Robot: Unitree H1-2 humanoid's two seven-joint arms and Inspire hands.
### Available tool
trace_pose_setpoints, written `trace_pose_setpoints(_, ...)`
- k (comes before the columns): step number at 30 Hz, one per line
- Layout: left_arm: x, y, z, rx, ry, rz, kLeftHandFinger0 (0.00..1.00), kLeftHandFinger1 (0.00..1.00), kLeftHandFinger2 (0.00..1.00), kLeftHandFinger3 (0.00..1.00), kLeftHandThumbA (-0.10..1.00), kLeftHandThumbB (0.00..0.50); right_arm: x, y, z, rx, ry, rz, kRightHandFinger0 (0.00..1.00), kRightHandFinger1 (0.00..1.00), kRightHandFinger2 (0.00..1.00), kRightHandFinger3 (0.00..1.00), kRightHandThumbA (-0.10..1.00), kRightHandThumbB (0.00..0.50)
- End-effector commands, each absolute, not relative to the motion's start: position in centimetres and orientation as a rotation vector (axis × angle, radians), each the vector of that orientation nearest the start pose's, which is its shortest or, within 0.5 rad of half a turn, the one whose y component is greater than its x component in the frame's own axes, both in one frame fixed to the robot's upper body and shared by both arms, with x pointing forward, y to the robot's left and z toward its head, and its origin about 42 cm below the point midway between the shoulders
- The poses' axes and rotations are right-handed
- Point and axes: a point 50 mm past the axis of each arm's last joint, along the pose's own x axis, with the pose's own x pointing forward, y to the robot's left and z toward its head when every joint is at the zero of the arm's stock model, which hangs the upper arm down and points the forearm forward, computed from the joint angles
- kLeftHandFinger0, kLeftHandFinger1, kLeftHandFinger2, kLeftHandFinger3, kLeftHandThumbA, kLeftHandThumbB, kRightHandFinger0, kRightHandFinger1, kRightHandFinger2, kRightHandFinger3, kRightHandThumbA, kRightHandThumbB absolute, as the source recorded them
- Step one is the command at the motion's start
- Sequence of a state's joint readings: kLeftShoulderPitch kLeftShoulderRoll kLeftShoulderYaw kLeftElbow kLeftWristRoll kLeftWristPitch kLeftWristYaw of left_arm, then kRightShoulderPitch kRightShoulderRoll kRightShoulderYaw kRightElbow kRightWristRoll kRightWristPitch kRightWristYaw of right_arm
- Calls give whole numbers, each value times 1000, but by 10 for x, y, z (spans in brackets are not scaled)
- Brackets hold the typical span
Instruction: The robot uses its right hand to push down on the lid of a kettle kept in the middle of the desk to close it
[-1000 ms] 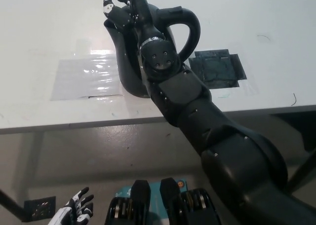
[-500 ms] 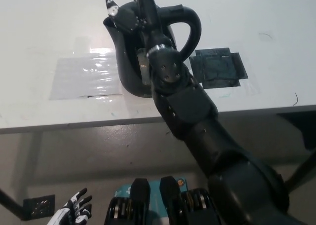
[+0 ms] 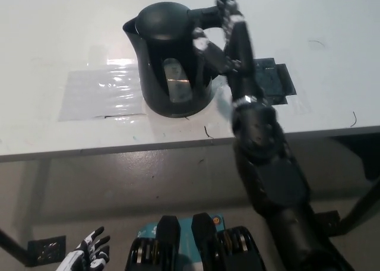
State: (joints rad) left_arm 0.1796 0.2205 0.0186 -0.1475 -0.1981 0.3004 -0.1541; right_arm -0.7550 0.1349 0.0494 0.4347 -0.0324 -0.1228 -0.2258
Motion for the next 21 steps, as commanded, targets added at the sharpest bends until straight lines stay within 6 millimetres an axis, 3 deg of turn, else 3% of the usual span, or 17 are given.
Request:
trace_pose_setpoints(1,231,318,108,30,247,-86,1000,1000,1000,1000,416,0,304,-163,405,-2,-978,169,1000,1000,1000,1000,420,0)
trace_pose_setpoints(6,229,321,109,4,232,-53,1000,1000,1000,1000,422,0,283,-180,375,-53,-949,145,1000,1000,1000,1000,395,0)
trace_pose_setpoints(9,229,322,109,-6,225,-49,1000,1000,1000,1000,440,0,265,-197,343,-128,-888,116,1000,1000,1000,1000,385,0)
trace_pose_setpoints(15,233,327,117,13,213,-35,1000,1000,1000,1000,449,0,256,-223,312,-185,-836,45,952,1000,1000,1000,327,0)
trace_pose_setpoints(21,245,330,120,18,202,-31,1000,1000,1000,1000,440,0,258,-266,259,-198,-710,-86,974,1000,1000,1000,279,0)
